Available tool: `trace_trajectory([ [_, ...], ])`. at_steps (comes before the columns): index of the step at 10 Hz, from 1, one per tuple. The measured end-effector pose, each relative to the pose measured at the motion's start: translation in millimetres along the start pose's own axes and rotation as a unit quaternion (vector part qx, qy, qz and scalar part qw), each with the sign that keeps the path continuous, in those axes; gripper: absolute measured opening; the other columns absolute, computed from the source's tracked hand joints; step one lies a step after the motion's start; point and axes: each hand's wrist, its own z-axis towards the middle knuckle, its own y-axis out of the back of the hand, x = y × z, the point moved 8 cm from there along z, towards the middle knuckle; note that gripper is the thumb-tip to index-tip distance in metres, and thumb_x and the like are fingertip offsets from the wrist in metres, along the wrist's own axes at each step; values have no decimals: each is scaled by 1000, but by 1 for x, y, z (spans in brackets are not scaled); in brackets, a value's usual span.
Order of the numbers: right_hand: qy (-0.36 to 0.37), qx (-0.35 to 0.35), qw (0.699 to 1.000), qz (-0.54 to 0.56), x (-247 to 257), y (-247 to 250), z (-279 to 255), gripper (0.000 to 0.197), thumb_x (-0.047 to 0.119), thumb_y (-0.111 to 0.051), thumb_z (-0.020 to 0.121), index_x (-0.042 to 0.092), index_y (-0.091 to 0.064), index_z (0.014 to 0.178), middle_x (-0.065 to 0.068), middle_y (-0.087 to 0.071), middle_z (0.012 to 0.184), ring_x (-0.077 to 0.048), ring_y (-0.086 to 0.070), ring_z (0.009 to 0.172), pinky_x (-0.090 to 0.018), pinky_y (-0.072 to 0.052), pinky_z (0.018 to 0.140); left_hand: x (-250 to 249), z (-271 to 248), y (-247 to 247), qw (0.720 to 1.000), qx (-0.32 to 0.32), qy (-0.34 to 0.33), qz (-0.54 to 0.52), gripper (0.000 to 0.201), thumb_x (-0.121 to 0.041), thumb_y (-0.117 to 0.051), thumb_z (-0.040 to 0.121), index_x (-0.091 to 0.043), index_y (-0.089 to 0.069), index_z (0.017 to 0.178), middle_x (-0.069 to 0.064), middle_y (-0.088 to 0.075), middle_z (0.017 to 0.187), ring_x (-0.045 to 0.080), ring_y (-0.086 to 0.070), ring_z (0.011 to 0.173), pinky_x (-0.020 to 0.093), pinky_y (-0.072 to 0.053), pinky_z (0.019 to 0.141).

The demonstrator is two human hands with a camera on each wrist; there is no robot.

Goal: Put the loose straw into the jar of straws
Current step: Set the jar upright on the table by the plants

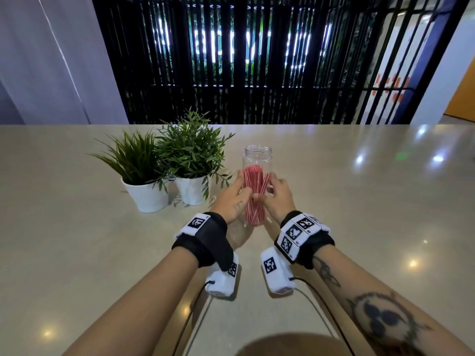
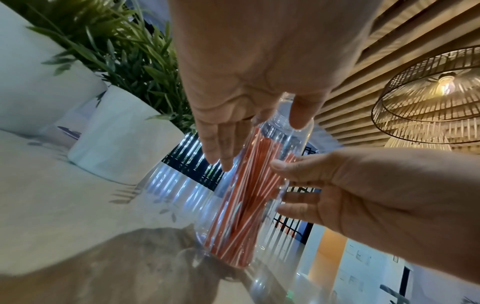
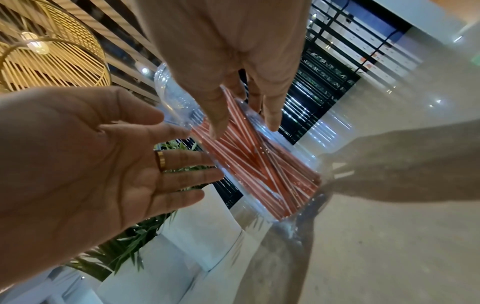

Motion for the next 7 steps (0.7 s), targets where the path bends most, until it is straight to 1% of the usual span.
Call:
trace_trajectory([
  [1, 2, 3, 1000, -2, -6, -5, 7, 48, 7, -65, 79, 4, -46, 123, -20, -45, 124, -28, -51, 113, -25, -35, 95, 6, 9, 2, 1000, -8, -11, 19, 59, -34, -31, 89, -24, -19, 146, 15, -50, 135, 26, -47, 121, 25, -29, 96],
  [2, 3, 3, 1000, -21, -10, -8, 10, 51, 8, -65, 79, 4, -44, 125, -21, -46, 125, -30, -50, 116, -28, -37, 98, 18, 15, -1, 1000, -6, -5, 15, 64, -36, -30, 85, -26, -14, 147, 6, -48, 112, 15, -42, 103, 32, -35, 94],
  [3, 12, -5, 1000, -27, -15, -9, 11, 55, 9, -65, 79, 6, -42, 129, -19, -47, 126, -28, -50, 117, -29, -36, 99, 27, 18, -1, 999, -36, -11, 4, 66, -39, -29, 83, -30, -16, 146, 10, -49, 99, 18, -48, 96, 35, -38, 88],
  [4, 16, -16, 999, -27, -17, -11, 8, 56, 9, -64, 79, 8, -42, 131, -19, -49, 123, -27, -51, 115, -25, -33, 94, 35, 17, -8, 999, -31, -14, 6, 61, -37, -31, 87, -31, -15, 146, -4, -55, 108, 12, -50, 95, 28, -36, 94],
  [5, 16, -22, 999, -23, -23, -11, 9, 59, 11, -64, 80, 10, -39, 134, -19, -50, 122, -26, -50, 114, -25, -32, 94, 41, 20, -12, 1000, -30, -5, 8, 70, -41, -27, 80, -30, -11, 147, 11, -47, 140, 22, -44, 123, 34, -28, 109],
  [6, 5, -11, 1000, -21, -21, -11, 6, 62, 11, -65, 80, 11, -38, 135, -18, -49, 124, -26, -49, 117, -26, -33, 97, 43, 20, -12, 999, -35, 1, 11, 73, -48, -26, 77, -33, -8, 146, 7, -36, 149, 27, -35, 134, 45, -22, 114],
  [7, -34, 2, 999, 39, -26, -10, 8, 84, 11, -70, 77, 11, -20, 144, -16, -37, 140, -27, -40, 130, -37, -35, 105, 44, 23, -6, 998, -62, 12, 6, 75, -49, -30, 78, -34, -2, 146, 15, -50, 133, 30, -50, 118, 48, -34, 108],
])
